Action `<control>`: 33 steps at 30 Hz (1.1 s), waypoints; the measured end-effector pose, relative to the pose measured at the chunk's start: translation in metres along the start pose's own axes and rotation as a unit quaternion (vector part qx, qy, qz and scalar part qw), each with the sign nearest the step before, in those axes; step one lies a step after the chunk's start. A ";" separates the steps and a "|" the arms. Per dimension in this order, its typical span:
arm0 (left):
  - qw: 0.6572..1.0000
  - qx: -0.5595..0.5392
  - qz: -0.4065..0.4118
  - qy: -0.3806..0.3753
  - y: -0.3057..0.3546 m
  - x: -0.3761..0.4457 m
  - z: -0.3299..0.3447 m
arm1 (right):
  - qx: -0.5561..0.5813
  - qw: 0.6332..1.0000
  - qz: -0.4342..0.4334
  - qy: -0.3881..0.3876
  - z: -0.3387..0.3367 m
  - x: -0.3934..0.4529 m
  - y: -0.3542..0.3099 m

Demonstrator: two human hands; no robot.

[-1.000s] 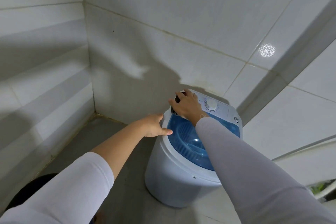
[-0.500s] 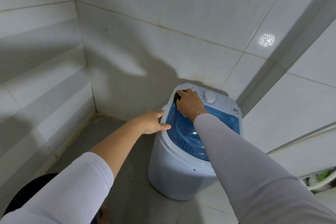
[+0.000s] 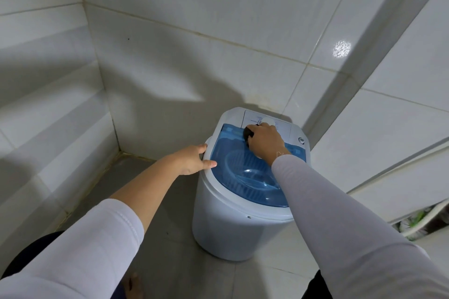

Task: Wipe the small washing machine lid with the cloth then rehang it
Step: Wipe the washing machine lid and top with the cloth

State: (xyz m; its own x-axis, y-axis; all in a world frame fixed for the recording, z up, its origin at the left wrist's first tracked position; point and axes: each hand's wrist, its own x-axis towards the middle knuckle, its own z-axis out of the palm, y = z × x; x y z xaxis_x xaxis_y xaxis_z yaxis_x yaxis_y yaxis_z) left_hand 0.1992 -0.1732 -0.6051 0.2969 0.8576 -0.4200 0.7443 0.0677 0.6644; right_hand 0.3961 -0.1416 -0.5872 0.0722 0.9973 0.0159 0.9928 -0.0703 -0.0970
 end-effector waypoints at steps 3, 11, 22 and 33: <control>1.000 0.002 -0.003 0.003 0.000 0.000 0.001 | 0.009 1.000 0.014 0.006 -0.001 -0.006 0.015; 1.000 0.000 -0.003 0.015 0.002 -0.003 0.004 | 0.012 0.999 0.048 0.006 -0.005 -0.019 0.052; 0.999 0.012 -0.012 0.027 0.005 -0.006 0.006 | -0.003 0.997 0.075 0.026 -0.006 -0.037 0.092; 0.999 -0.006 -0.006 0.040 0.005 -0.012 0.008 | 0.022 0.991 0.132 0.015 -0.032 -0.042 0.085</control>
State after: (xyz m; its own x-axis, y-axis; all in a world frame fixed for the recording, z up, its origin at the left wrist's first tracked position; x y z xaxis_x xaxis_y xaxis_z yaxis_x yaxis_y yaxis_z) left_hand 0.2043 -0.1874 -0.6020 0.2388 0.8943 -0.3785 0.7400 0.0848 0.6672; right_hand 0.4803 -0.1906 -0.5646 0.3317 0.9433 0.0128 0.9339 -0.3265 -0.1456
